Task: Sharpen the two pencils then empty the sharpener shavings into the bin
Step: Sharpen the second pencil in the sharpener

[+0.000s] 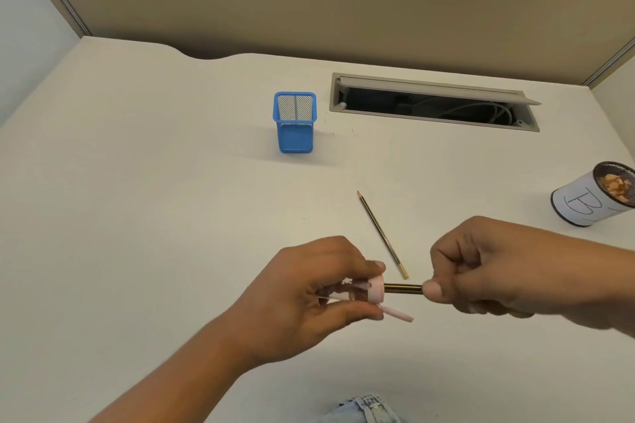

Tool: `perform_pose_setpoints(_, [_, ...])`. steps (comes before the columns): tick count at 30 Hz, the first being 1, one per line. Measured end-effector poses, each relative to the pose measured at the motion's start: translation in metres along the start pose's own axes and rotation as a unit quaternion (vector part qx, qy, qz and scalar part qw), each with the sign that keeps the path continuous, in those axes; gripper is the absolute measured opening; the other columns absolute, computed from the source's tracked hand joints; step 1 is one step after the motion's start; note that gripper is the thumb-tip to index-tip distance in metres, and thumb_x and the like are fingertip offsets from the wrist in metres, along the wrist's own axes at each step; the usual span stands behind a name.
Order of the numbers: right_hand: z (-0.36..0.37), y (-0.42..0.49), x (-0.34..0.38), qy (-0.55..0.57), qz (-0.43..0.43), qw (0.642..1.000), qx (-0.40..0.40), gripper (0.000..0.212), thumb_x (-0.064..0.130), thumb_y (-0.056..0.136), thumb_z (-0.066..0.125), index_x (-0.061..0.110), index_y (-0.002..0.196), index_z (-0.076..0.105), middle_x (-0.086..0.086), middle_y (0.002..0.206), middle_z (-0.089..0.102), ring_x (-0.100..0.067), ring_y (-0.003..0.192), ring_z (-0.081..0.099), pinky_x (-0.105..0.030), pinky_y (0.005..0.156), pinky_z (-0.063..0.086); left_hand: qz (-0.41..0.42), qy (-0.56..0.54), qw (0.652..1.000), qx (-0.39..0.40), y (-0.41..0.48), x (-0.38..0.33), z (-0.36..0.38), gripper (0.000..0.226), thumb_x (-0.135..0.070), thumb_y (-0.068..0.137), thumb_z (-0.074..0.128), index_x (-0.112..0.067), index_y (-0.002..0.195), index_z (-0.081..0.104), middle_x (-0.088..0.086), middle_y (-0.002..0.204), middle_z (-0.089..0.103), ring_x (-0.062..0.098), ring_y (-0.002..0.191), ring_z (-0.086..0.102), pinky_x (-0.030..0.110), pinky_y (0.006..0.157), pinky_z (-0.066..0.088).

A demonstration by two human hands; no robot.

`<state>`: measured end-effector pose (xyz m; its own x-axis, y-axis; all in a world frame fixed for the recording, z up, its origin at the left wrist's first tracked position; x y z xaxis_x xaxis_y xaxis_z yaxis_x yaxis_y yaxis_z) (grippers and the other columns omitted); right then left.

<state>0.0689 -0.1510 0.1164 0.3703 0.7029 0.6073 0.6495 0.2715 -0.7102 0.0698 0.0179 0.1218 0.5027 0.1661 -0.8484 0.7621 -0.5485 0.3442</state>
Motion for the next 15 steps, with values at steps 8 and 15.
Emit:
perform_pose_setpoints(8, [-0.032, -0.032, 0.054, -0.306, -0.206, 0.910, -0.187, 0.026, 0.068, 0.075, 0.060, 0.052, 0.093, 0.051, 0.026, 0.082, 0.069, 0.008, 0.072, 0.062, -0.016, 0.048, 0.046, -0.066, -0.068, 0.994, -0.047, 0.002, 0.006, -0.017, 0.027, -0.025, 0.083, 0.076, -0.021, 0.110, 0.075, -0.005, 0.093, 0.068, 0.020, 0.083, 0.067, 0.038, 0.062, 0.057])
perform_pose_setpoints(15, [-0.022, -0.077, 0.078, -0.502, -0.417, 0.654, -0.382, 0.029, 0.031, 0.096, 0.062, 0.006, 0.086, 0.073, -0.008, 0.070, 0.070, -0.034, 0.053, 0.060, -0.040, 0.049, 0.048, -0.091, -0.123, 0.984, -0.096, 0.001, 0.003, -0.026, 0.029, -0.028, 0.081, 0.076, -0.028, 0.110, 0.074, -0.005, 0.096, 0.069, 0.023, 0.089, 0.068, 0.047, 0.069, 0.059])
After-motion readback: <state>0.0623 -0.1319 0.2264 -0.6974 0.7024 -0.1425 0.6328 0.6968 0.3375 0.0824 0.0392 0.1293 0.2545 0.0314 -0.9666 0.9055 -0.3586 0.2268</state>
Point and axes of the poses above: each hand's wrist, its own y-axis towards the middle knuckle, its own z-axis out of the palm, x = y × z, the point moved 9 cm from there along y, towards the middle knuckle
